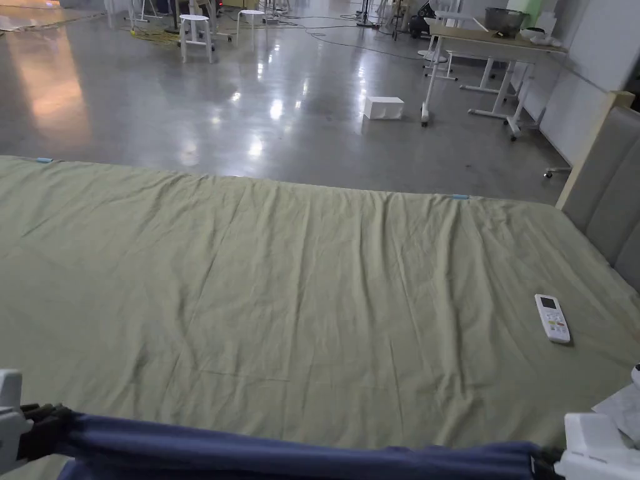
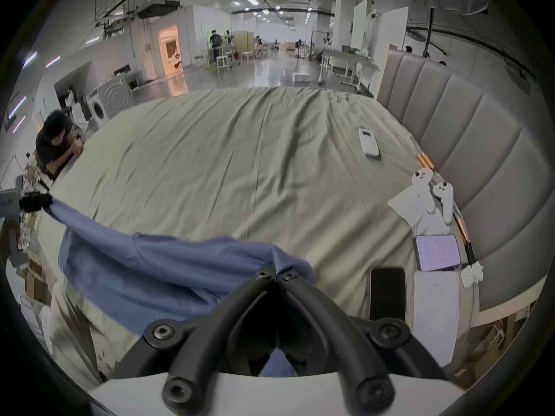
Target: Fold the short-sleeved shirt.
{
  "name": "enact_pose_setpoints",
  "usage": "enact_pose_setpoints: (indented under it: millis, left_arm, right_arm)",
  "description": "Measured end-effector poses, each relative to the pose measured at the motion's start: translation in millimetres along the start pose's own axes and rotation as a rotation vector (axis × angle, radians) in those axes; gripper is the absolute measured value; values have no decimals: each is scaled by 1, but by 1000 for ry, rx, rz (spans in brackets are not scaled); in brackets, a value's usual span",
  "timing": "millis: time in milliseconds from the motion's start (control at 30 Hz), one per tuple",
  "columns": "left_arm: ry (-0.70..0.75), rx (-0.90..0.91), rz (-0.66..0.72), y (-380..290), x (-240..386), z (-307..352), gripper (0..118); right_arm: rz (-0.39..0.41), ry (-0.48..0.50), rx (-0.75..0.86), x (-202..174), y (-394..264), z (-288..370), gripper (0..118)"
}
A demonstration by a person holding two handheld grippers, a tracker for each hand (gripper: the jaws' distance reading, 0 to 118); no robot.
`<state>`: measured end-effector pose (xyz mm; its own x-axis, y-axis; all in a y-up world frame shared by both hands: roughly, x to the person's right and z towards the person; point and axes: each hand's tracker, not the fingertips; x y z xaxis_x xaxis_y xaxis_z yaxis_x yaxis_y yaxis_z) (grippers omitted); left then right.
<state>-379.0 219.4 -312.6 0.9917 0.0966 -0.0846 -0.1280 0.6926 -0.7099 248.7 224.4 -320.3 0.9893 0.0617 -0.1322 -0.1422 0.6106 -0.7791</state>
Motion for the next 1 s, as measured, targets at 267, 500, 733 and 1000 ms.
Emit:
enact_pose_setpoints:
  millis: [267,500,733,1000]
  left_arm:
    - [15,-135,-26,-64,-8,2,5]
    - [42,-273,-34,-99,-12,-24,5]
    - [72,-236,-65,-109,-3,-24,5]
    - [96,-41,-120,-74,12,-1,74]
  right_arm:
    - [-10,-14,-132,-4,-71,-5,0]
    - [15,-42,-203,-16,-99,-43,0]
    - [40,-73,-188,-20,-101,-49,1]
    - [121,-168,-33,-27,-65,2,89]
